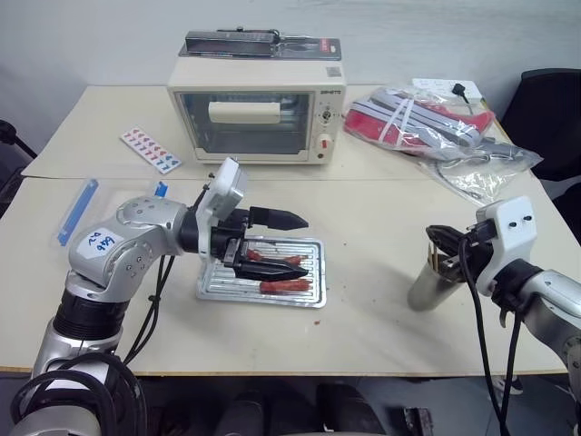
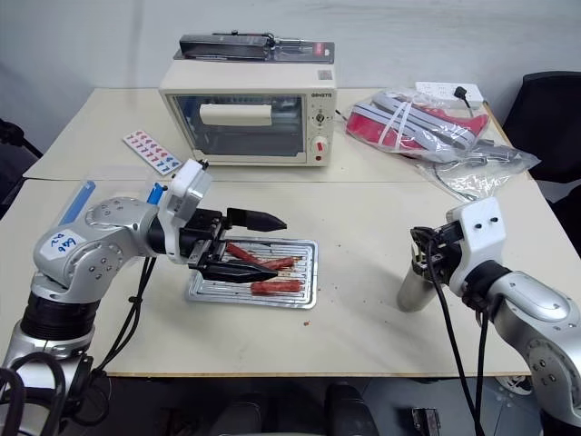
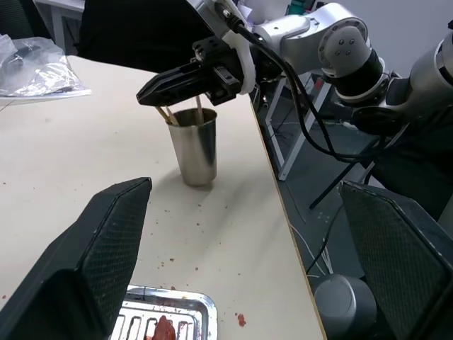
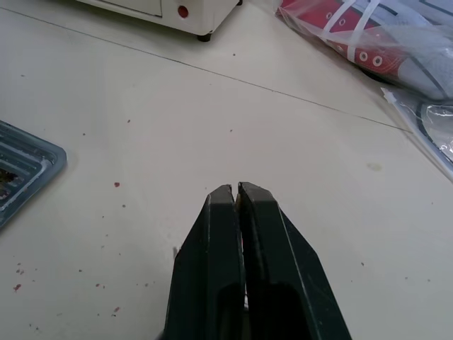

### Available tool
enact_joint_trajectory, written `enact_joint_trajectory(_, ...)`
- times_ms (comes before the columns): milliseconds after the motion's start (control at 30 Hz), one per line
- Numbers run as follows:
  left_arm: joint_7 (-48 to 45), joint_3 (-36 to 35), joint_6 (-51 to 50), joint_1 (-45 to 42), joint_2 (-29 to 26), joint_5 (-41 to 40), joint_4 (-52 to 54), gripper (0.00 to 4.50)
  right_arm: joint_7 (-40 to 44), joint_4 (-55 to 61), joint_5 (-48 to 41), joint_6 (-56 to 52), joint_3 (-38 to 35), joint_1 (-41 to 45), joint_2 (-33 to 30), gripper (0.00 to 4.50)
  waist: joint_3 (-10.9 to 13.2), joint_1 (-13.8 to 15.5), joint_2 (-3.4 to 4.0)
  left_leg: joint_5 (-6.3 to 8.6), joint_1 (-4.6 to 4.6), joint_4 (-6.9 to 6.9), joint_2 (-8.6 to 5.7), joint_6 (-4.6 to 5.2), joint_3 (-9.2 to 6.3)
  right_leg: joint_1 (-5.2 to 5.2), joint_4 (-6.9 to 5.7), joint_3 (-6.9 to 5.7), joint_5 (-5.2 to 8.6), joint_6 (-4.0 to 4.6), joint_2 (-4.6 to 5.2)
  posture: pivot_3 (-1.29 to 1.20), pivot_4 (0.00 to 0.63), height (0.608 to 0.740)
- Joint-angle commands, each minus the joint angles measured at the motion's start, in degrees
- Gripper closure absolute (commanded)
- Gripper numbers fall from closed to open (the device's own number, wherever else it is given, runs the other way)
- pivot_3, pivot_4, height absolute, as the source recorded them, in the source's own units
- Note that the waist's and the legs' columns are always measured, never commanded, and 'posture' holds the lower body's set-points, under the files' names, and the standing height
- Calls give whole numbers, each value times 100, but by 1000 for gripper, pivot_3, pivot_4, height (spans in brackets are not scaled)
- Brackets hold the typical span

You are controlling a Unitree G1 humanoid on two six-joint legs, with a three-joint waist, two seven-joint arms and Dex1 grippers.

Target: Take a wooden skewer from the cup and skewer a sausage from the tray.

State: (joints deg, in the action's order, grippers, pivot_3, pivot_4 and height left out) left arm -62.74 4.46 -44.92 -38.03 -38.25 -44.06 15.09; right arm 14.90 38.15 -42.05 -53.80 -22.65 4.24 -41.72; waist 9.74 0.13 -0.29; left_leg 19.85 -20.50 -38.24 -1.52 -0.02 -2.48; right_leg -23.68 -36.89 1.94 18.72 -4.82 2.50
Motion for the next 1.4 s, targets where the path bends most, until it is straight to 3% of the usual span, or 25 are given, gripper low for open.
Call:
enact_joint_trajectory(33,-69,-24,119,-133,11,68,93,0,1,140,32,111,-162,36,13,4373,0,-5,0,0,0,0,0,0,0,0,0,0,0,0,0,0,150,740)
enact_joint_trajectory(333,-167,17,231,-123,78,202,22,0,-16,256,-14,23,-331,-3,-35,4373,0,-8,0,0,0,0,0,0,0,0,0,0,0,0,0,0,150,740)
enact_joint_trajectory(533,-217,57,317,-96,145,281,-32,0,-87,344,-391,-321,-814,298,-271,4373,0,-7,0,0,-1,0,0,0,0,0,-1,0,0,0,0,0,150,740)
enact_joint_trajectory(900,-166,108,505,-17,409,438,-87,0,-397,-116,-1129,-1004,-1158,1627,-752,4373,0,-14,0,-1,-3,0,1,0,0,-2,-1,-1,0,0,-1,0,150,740)
enact_joint_trajectory(1033,-11,15,544,129,441,471,-38,0,-813,-450,-1684,-1287,-1099,2653,-730,4373,2,-32,2,-1,-5,-1,1,1,1,-4,-1,0,0,0,0,0,150,740)
enact_joint_trajectory(1233,394,-157,565,426,522,459,159,0,-1361,-960,-2337,-1626,-922,3629,-595,4373,2,-23,3,-3,-15,3,5,-1,-2,-15,-2,-2,0,0,-1,0,150,740)
enact_joint_trajectory(1400,1309,-381,836,561,939,747,164,0,-2461,-1606,-3338,-1620,-647,4370,229,4373,2,-20,3,-1,-76,-43,3,4,-3,-53,-15,-5,-5,-8,4,0,150,740)
